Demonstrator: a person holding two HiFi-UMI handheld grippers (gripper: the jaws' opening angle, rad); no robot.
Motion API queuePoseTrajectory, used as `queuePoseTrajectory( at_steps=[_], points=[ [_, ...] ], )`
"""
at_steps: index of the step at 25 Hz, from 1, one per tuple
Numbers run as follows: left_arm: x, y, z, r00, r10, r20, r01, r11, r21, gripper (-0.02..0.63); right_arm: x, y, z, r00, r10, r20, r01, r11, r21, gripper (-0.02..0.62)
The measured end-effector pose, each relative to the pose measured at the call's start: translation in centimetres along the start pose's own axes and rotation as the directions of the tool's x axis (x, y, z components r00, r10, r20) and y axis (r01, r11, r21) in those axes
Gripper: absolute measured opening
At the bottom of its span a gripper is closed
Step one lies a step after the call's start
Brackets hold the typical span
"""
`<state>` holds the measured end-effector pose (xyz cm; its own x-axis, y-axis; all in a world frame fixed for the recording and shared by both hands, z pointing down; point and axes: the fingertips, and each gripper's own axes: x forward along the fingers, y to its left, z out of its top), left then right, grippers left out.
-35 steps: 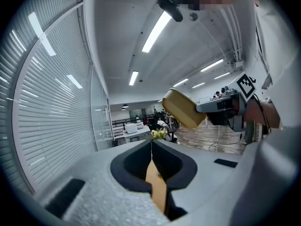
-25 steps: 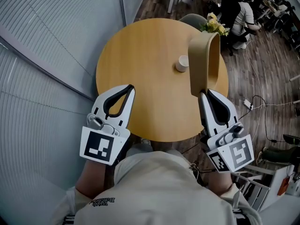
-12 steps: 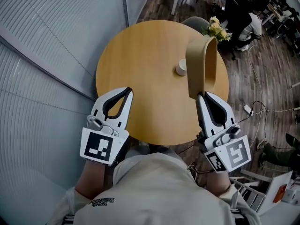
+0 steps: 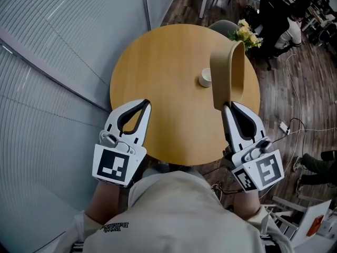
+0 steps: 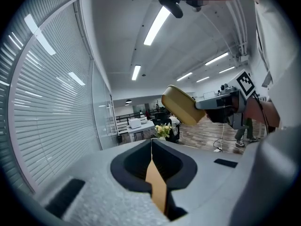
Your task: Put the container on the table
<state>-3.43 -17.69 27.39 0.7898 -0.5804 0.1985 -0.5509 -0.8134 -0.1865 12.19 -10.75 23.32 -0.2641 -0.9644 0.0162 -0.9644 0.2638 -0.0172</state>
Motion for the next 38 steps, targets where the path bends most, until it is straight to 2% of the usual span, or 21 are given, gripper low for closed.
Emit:
queuePoseTrajectory(
  at_steps=[8, 16, 21, 24, 30, 38],
  points=[
    [1.1, -0.8, -0.7, 0.998, 0.031, -0.049, -0.031, 1.0, -0.003, 0.023, 0.2, -1.0, -2.3, 0.997, 0.047, -0.067, -0.047, 0.999, -0.004, 0.037],
    [2.5, 2.6, -2.5, 0.992, 0.099, -0.075, -0.103, 0.993, -0.056, 0.023, 4.3, -2.0, -3.6, 0.992, 0.08, -0.1, -0.086, 0.995, -0.055, 0.037],
    [4.8, 3.2, -4.0, 0.995, 0.054, -0.088, -0.064, 0.992, -0.113, 0.023, 7.9, -2.1, -4.7, 0.983, 0.124, -0.138, -0.135, 0.988, -0.077, 0.037],
    [6.7, 3.6, -5.6, 0.994, 0.032, -0.101, -0.046, 0.988, -0.144, 0.023, 10.2, -1.9, -6.4, 0.969, 0.164, -0.182, -0.182, 0.979, -0.088, 0.037],
    [9.0, 4.5, -8.5, 0.988, 0.035, -0.151, -0.056, 0.989, -0.139, 0.023, 13.6, -2.0, -10.5, 0.942, 0.2, -0.27, -0.234, 0.967, -0.104, 0.037],
    [12.1, 6.0, -13.6, 0.971, -0.011, -0.237, -0.034, 0.983, -0.183, 0.023, 17.4, -2.3, -17.8, 0.878, 0.218, -0.427, -0.281, 0.955, -0.09, 0.037]
  ],
)
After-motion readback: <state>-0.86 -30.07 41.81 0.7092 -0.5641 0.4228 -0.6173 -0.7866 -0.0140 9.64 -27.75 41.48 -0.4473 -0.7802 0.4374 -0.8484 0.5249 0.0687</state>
